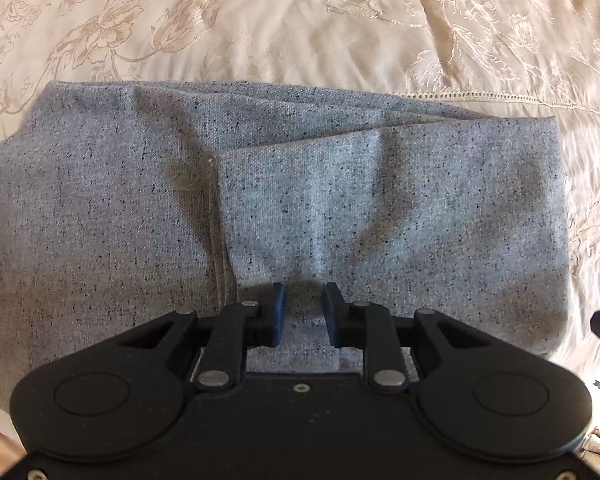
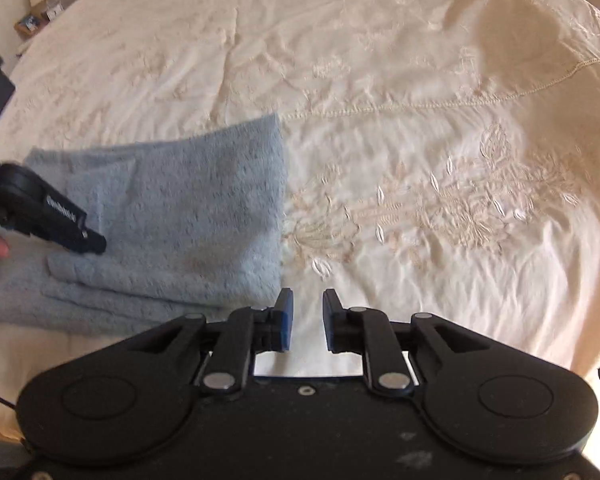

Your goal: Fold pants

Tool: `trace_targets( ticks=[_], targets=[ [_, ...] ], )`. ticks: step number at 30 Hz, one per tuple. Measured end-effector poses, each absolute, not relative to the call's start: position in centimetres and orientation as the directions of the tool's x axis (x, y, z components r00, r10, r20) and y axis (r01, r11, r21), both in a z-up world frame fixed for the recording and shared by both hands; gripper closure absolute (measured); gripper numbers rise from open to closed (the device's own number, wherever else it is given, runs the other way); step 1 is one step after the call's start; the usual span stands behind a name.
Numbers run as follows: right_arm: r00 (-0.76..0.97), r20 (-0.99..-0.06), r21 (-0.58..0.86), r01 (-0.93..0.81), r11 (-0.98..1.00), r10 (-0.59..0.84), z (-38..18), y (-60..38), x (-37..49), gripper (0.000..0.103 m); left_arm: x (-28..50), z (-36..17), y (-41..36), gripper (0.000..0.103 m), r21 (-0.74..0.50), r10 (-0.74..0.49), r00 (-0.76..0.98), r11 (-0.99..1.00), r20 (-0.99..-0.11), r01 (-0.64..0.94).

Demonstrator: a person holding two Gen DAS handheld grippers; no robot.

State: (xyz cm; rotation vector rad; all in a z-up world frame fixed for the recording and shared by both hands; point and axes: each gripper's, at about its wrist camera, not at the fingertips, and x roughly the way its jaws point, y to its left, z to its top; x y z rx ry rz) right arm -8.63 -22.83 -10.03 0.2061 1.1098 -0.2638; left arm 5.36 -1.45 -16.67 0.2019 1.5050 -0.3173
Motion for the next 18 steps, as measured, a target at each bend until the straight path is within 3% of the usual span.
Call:
trace_targets(
  ticks=[5, 12, 18],
  targets=[
    [0.456, -0.888, 0.069, 0.244, 0.967, -0.052, -10.4, -22.3, -4.5, 0.085, 3.5, -16.4, -1.2, 0.066, -0.035, -0.051, 0.048, 0.956, -0.998, 0.292],
    [0.319, -0.948, 0.072, 0.2, 0.977, 0.004, -14.1, -21.7, -1.6, 0.085, 0.9, -16.3, -1.8, 0.063, 0.004, -0.018, 0.077, 0.961, -0.997, 0.277],
    [0.364, -0.931, 0.087, 0.179, 0.98, 0.017, -12.3, -22.3, -1.1, 0.085, -0.4, -15.9, -1.3, 0.061, 0.001, -0.018, 0.079, 0.972, -0.997, 0.234]
  ],
)
